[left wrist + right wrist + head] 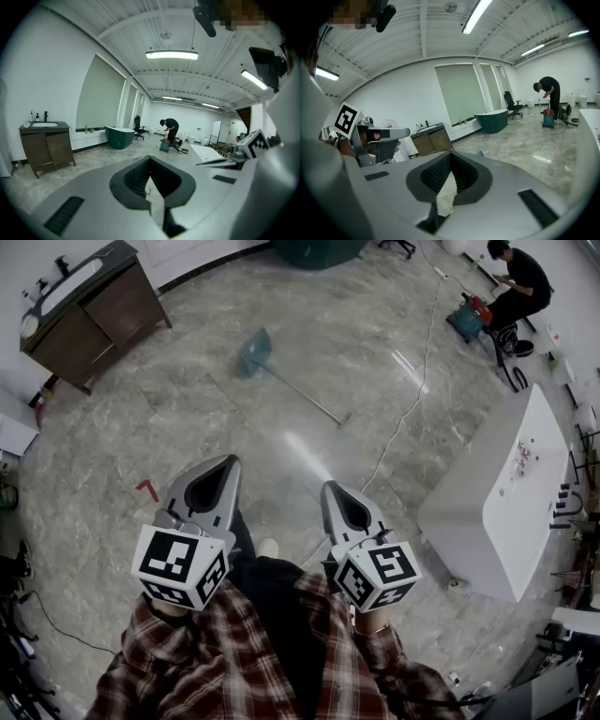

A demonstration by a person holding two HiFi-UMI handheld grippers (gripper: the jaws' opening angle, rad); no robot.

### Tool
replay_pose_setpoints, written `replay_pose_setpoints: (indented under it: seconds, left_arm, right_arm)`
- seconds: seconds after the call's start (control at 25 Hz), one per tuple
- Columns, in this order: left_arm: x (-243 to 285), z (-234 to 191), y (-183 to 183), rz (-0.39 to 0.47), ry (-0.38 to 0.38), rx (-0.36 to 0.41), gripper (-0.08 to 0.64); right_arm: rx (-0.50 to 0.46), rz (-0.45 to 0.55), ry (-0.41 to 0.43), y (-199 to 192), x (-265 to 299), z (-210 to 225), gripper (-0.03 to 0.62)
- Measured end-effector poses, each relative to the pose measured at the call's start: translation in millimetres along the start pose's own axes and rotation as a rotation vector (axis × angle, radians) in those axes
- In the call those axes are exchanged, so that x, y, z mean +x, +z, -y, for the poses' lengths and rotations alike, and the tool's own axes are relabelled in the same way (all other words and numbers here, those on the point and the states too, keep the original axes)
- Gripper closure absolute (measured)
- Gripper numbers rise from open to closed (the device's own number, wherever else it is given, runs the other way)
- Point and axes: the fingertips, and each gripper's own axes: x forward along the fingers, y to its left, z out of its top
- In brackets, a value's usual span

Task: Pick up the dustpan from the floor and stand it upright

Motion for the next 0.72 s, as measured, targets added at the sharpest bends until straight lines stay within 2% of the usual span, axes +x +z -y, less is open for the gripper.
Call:
replay_pose_setpoints:
  seconds: [0.16, 0.36, 0.72]
  left_arm:
    - [20.5, -18.2, 5.9, -0.007, 0.009, -0.002, 0.560]
    - [57.0, -43.1, 14.4, -0.031, -0.032, 0.010, 0.560]
    - [149.4, -123.2, 66.2, -0.047, -0.106, 0.034, 0.558]
  right_arm:
    - [0.003, -0.004, -0.011, 9.5, 21.9, 14.1, 0.581]
    - [0.035, -0.001, -0.040, 21.9, 61.9, 27.2, 0.581]
    - [0.046, -0.001, -0.110, 77.9, 171.0, 54.4, 0.581]
